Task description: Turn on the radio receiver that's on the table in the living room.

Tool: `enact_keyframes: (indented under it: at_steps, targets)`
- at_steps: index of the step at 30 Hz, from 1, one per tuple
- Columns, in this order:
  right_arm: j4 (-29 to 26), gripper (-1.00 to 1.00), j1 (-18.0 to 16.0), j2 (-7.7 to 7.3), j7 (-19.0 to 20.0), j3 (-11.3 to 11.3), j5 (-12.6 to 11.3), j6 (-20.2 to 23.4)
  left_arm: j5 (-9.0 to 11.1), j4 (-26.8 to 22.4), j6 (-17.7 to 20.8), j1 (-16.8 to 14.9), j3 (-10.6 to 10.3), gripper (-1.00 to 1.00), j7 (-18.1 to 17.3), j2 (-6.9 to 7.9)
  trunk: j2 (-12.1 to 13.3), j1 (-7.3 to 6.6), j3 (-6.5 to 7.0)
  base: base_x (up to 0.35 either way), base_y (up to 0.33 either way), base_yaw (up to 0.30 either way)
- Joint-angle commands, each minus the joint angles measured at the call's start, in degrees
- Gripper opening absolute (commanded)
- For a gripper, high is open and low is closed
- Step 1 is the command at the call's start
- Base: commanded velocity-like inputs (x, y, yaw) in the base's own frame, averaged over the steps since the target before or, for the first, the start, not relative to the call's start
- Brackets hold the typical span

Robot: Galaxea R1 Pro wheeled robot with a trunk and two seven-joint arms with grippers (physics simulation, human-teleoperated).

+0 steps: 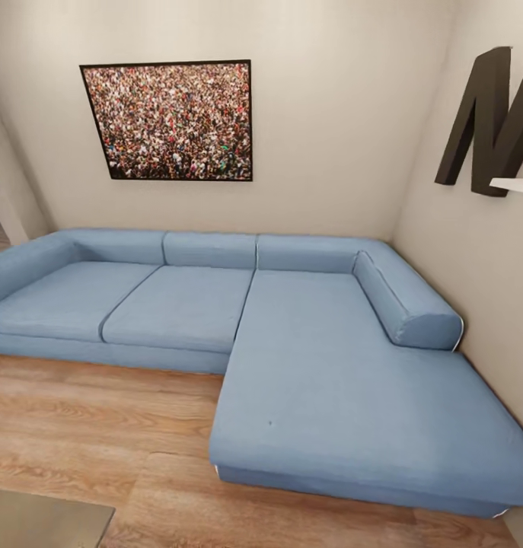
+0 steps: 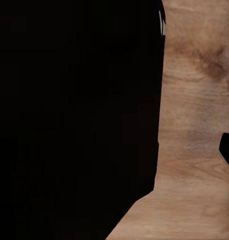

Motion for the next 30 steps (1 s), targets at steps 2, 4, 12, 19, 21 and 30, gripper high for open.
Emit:
enact_keyframes:
  at_steps: [2, 4, 12, 19, 21, 30]
  targets:
    - [0.0, 1.00, 0.0, -0.03, 0.0, 0.0, 0.0, 0.0, 0.0, 0.0, 0.0, 0.0, 0.0, 1.00, 0.0, 0.00, 0.0, 0.00, 0.00, 0.000, 0.000, 0.300]
    - [0.0, 1.00, 0.0, -0.04, 0.0, 0.0, 0.0, 0.0, 0.0, 0.0, 0.0, 0.0, 0.0, 1.00, 0.0, -0.01, 0.0, 0.00, 0.00, 0.000, 0.000, 0.300]
    - [0.1, 1.00, 0.0, -0.05, 0.0, 0.0, 0.0, 0.0, 0.0, 0.0, 0.0, 0.0, 0.0, 1.00, 0.0, -0.08, 0.0, 0.00, 0.00, 0.000, 0.000, 0.300]
    - [0.1, 1.00, 0.0, -0.05, 0.0, 0.0, 0.0, 0.0, 0.0, 0.0, 0.0, 0.0, 0.0, 1.00, 0.0, -0.09, 0.0, 0.00, 0.00, 0.000, 0.000, 0.300]
    - [0.0, 1.00, 0.0, -0.05, 0.0, 0.0, 0.0, 0.0, 0.0, 0.0, 0.0, 0.0, 0.0, 1.00, 0.0, -0.09, 0.0, 0.00, 0.00, 0.000, 0.000, 0.300]
    - [0.1, 1.00, 0.0, -0.05, 0.0, 0.0, 0.0, 0.0, 0.1, 0.0, 0.0, 0.0, 0.0, 1.00, 0.0, -0.11, 0.0, 0.00, 0.00, 0.000, 0.000, 0.300]
